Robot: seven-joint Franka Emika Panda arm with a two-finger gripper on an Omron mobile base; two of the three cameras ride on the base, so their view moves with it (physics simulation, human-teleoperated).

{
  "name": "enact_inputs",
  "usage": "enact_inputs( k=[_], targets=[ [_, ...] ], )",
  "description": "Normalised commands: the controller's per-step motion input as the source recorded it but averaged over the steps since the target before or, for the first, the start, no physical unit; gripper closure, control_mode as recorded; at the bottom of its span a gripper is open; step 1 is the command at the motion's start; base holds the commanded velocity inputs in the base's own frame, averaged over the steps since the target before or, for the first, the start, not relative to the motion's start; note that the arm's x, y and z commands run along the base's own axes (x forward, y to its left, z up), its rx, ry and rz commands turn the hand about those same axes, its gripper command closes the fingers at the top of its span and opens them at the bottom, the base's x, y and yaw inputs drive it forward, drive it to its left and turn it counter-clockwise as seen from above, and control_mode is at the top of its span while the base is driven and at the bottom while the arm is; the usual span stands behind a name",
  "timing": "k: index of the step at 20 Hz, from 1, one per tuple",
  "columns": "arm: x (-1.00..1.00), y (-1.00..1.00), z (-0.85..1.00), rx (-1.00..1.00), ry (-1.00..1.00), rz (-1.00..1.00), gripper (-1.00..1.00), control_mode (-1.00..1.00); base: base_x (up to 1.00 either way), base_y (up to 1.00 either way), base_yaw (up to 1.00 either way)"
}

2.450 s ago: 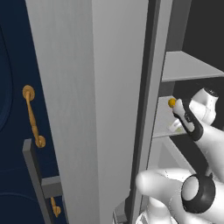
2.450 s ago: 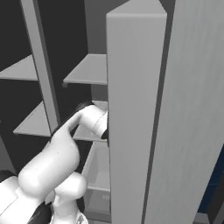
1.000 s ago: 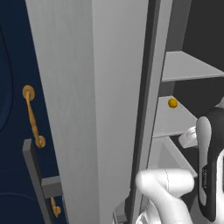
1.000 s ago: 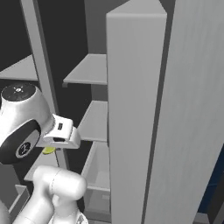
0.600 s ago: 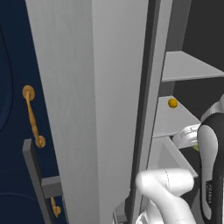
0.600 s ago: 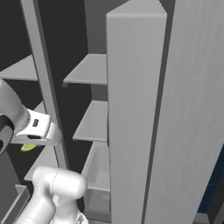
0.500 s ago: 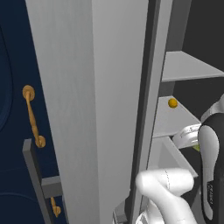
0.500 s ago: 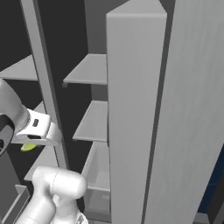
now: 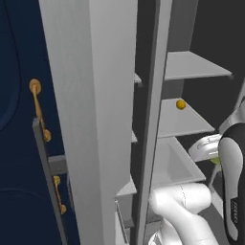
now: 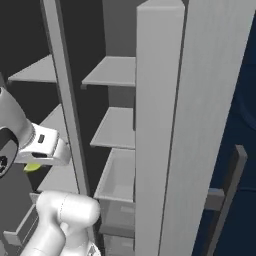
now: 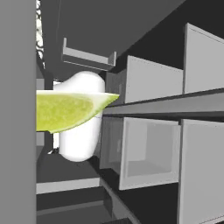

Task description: Grab a lemon wedge from the fridge and one ice cube from the ice bowl, and put them in the glass of lemonade.

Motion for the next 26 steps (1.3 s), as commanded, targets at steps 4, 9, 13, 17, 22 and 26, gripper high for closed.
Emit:
enact_inputs(
  k=[4,9,13,17,22,26],
  targets=[
    [0.00,0.00,0.00,0.00,0.00,0.00,1.00,1.00,-1.00,-0.02,0.00],
    [0.00,0.00,0.00,0.00,0.00,0.00,1.00,1.00,-1.00,0.00,0.30],
    [0.00,0.00,0.00,0.00,0.00,0.00,1.00,1.00,-1.00,0.02,0.50],
    [0.00,0.00,0.00,0.00,0.00,0.00,1.00,1.00,-0.95,0.25,0.52],
    [0.00,0.00,0.00,0.00,0.00,0.00,1.00,1.00,-0.60,0.65,0.62],
    [0.00,0.00,0.00,0.00,0.00,0.00,1.00,1.00,0.03,0.69,0.55]
  ],
)
